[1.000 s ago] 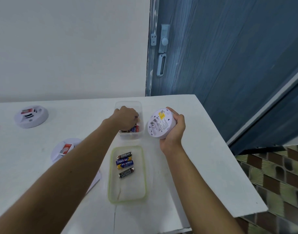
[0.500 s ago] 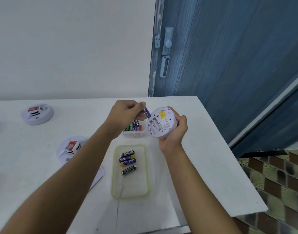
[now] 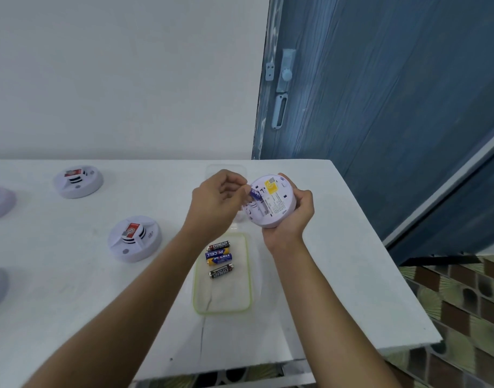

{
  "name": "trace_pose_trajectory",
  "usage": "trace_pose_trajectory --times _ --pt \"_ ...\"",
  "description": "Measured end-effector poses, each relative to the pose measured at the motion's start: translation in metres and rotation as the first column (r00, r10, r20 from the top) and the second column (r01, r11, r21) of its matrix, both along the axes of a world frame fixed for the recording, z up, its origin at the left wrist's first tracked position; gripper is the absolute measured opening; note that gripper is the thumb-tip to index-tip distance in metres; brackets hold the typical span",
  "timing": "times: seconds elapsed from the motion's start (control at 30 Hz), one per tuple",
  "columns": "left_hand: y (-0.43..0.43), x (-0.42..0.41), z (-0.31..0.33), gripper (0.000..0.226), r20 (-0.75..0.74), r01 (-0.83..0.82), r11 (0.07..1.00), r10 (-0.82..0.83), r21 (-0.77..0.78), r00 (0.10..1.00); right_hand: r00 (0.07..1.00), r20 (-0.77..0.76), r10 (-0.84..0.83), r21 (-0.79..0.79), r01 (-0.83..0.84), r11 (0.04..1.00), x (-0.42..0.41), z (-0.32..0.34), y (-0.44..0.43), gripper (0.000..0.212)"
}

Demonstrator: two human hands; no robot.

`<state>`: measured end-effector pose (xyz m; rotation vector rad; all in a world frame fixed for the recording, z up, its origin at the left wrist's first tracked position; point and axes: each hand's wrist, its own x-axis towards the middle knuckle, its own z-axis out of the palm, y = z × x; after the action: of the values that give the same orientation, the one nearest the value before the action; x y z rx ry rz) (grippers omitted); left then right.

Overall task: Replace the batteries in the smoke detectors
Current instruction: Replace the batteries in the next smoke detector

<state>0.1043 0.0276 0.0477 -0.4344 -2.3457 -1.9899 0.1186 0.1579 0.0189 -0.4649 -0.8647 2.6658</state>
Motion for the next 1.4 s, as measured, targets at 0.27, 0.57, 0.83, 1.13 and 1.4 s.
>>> trace_pose_trajectory --times 0.27,0.57,0.83,1.13,1.4 --pt "0.012 0.003 -0.005 0.014 -0.025 -0.155 0.981 0.153 -0.116 0.988 1.0 -0.013 0.018 0.011 -0.018 1.0 0.008 0.005 -0.013 0.039" --pt "0.022 0.025 -0.009 0.014 -0.084 -0.225 0.96 0.214 -0.164 0.973 0.999 0.023 -0.038 -0.007 0.038 0.999 0.017 0.007 -0.019 0.038" --pt "0.011 0.026 0.003 0.013 0.0 -0.185 0.977 0.186 -0.107 0.983 0.997 0.028 -0.068 0.017 0.067 0.998 0.022 0.011 -0.017 0.04" --pt "0.01 0.031 0.002 0.013 0.009 -0.182 0.976 0.184 -0.12 0.983 1.0 -0.01 -0.019 -0.036 0.019 0.999 0.029 0.015 -0.019 0.039" --pt "0.006 0.03 0.0 0.017 -0.191 -0.185 0.938 0.133 -0.294 0.973 1.0 -0.024 -0.013 -0.021 0.012 1.0 0.028 0.013 -0.02 0.041"
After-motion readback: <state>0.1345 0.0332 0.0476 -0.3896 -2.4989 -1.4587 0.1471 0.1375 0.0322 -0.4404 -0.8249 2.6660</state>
